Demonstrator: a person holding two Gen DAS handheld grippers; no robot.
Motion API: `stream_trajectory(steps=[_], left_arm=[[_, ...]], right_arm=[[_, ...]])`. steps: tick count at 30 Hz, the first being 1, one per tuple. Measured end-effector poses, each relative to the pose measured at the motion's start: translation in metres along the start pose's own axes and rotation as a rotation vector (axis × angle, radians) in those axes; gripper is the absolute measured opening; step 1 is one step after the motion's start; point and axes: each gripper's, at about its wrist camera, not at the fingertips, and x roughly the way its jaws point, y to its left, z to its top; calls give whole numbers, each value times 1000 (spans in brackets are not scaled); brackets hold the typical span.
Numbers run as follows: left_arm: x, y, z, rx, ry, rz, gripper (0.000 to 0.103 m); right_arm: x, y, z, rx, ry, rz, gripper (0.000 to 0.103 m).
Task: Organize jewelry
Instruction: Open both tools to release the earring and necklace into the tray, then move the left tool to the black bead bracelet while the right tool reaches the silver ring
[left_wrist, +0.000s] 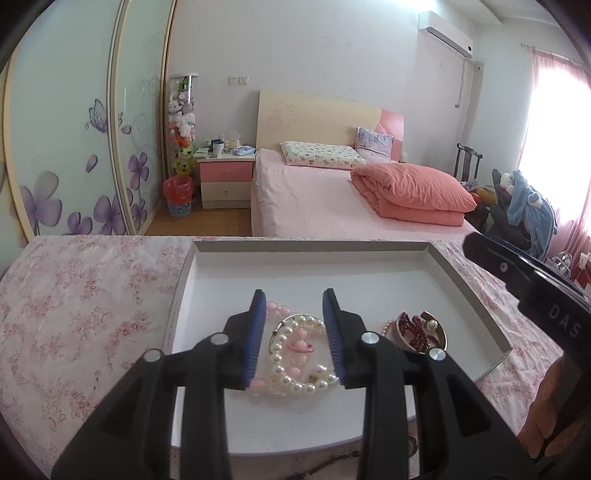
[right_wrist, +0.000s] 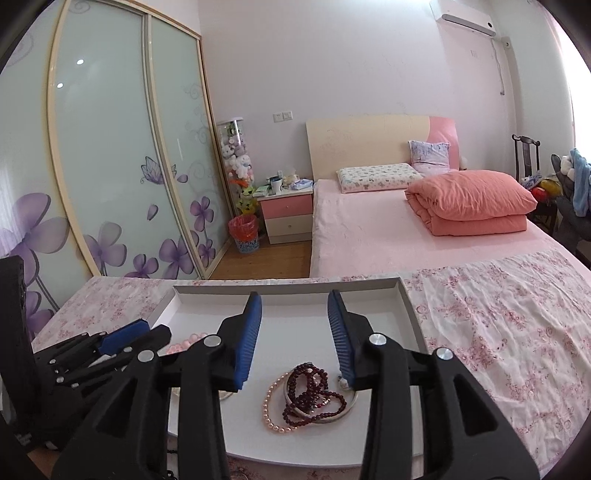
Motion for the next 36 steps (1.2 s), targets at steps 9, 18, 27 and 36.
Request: stream_trajectory(steps=[9, 18, 27, 36], left_arm=[[-18, 23, 8, -73, -24, 4, 33], [-55, 37, -10, -60, -32, 62, 43], [-77, 63, -42, -33, 24, 160, 52], [-91, 82, -48, -54, 25, 200, 57]], right_arm=[[-16, -3, -3, -5, -1, -7, 39], [-38, 2, -27, -63, 76, 24, 39], [-25, 25, -78, -151, 347, 129, 39], [5, 48, -95, -204, 463, 102, 35]])
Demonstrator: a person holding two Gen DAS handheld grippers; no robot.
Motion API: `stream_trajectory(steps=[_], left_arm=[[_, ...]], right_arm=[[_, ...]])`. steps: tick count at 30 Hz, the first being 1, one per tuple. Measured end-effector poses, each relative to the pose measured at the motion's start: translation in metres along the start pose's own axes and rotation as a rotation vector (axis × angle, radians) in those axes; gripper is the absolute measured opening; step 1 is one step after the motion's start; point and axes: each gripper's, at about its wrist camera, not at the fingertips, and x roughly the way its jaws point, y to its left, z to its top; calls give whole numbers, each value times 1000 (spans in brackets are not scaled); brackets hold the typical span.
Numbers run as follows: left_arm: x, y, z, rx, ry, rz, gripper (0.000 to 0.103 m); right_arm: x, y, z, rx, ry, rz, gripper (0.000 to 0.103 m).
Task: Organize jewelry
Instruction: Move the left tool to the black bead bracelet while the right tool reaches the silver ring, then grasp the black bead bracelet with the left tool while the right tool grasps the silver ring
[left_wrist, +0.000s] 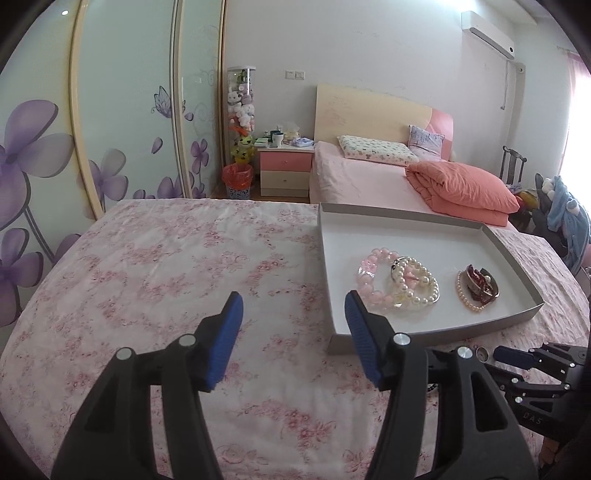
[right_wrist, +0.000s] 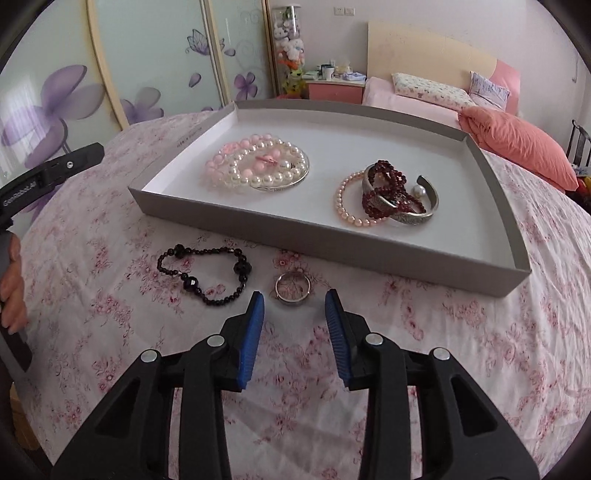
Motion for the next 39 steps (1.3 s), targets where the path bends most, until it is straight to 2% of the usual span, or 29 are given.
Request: stream_trajectory(steps=[5, 7, 13, 21, 24, 27, 35, 39], left_arm=[[0, 3, -2, -8, 6, 4, 58], [1, 3, -2, -9, 8, 2, 58], [1, -1, -4, -1, 18, -14, 58], [-4, -32, -14, 59, 51, -90, 64], [-3, -51, -21, 104, 88, -144, 67], [2, -68, -27, 137, 128, -184, 67], [28, -107, -40, 234, 192, -182, 47], [38, -110, -47, 270, 225, -186, 40]], right_arm=[[5, 6, 4, -26, -1, -37, 29], [5, 5, 4, -28, -5, -38, 23], [-2, -7, -4, 0, -6, -81, 23], [-24, -69, -24, 173, -7, -250, 23], [-31, -85, -31, 221, -20, -266, 23], [-31, -85, -34, 218, -31, -271, 23], [-31, -87, -36, 222, -33, -255, 23], [-31, -89, -37, 224, -34, -251, 23]])
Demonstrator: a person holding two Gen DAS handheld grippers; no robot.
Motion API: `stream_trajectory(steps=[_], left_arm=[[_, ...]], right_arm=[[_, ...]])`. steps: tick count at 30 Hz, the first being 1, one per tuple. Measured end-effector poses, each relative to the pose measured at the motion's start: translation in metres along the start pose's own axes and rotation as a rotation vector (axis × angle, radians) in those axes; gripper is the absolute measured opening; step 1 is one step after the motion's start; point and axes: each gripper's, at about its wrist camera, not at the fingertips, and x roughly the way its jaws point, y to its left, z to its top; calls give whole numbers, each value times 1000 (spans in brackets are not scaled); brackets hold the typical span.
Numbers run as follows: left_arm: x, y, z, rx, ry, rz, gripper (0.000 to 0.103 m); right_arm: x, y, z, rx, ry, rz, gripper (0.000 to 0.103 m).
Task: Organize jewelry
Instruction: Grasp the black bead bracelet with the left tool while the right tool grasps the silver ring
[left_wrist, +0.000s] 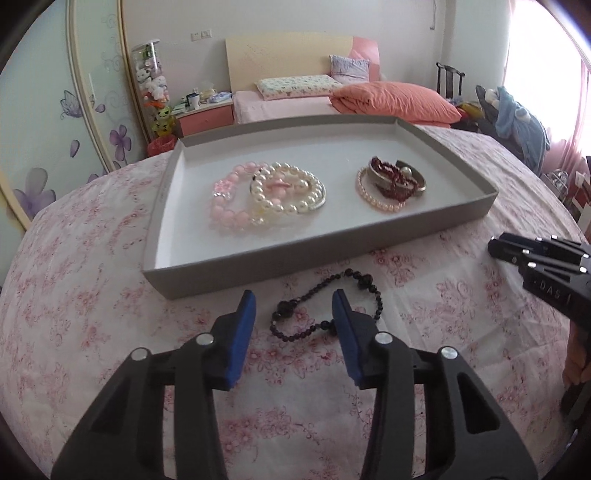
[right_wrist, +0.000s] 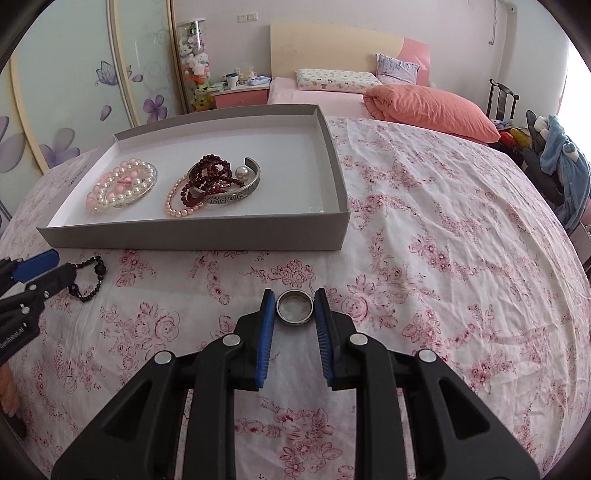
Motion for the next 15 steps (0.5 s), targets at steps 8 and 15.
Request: stream_trajectory(steps=[8, 15], left_arm=[[6, 6, -5, -14, 29, -8, 27], [7, 5, -1, 3, 30, 29, 12]], right_arm=[[-1, -2, 0, 0, 0, 1, 23], [-1, -2, 0, -3, 0, 5, 23]])
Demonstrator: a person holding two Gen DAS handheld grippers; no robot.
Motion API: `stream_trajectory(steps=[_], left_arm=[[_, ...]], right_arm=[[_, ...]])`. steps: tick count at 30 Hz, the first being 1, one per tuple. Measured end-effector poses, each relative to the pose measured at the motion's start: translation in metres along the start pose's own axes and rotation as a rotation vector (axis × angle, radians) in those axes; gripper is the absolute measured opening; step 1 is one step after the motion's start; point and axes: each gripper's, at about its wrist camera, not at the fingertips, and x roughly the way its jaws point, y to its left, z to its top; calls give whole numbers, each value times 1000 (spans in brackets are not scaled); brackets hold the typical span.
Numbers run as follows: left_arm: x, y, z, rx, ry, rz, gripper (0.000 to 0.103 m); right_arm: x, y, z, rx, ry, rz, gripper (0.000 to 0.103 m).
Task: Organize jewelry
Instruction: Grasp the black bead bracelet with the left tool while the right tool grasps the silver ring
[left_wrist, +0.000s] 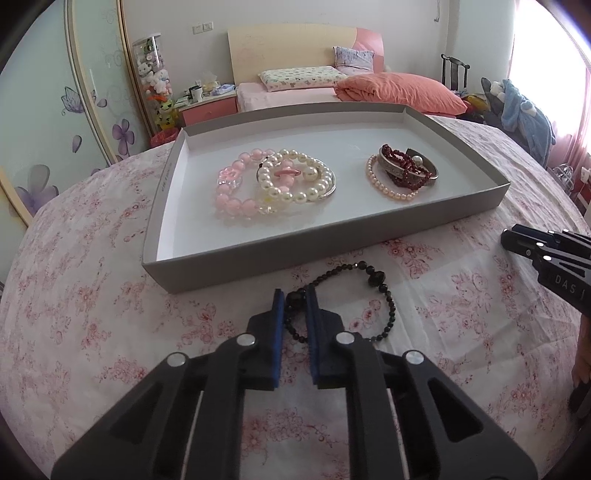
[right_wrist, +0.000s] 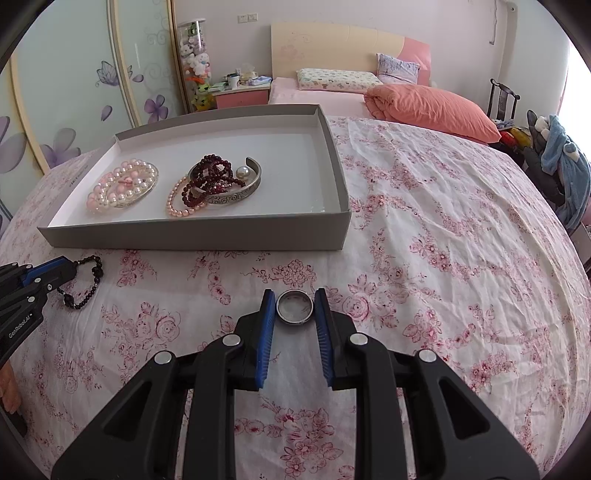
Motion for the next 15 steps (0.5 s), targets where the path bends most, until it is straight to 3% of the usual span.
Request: stream_trajectory(steps=[10, 15], left_arm=[[-13, 18, -14, -32, 32, 37, 12], [-13, 20, -14, -40, 26, 34, 24]], right_arm=[[-3, 24, -2, -82, 2, 73, 23], [-3, 23, -2, -77, 3, 81, 23]])
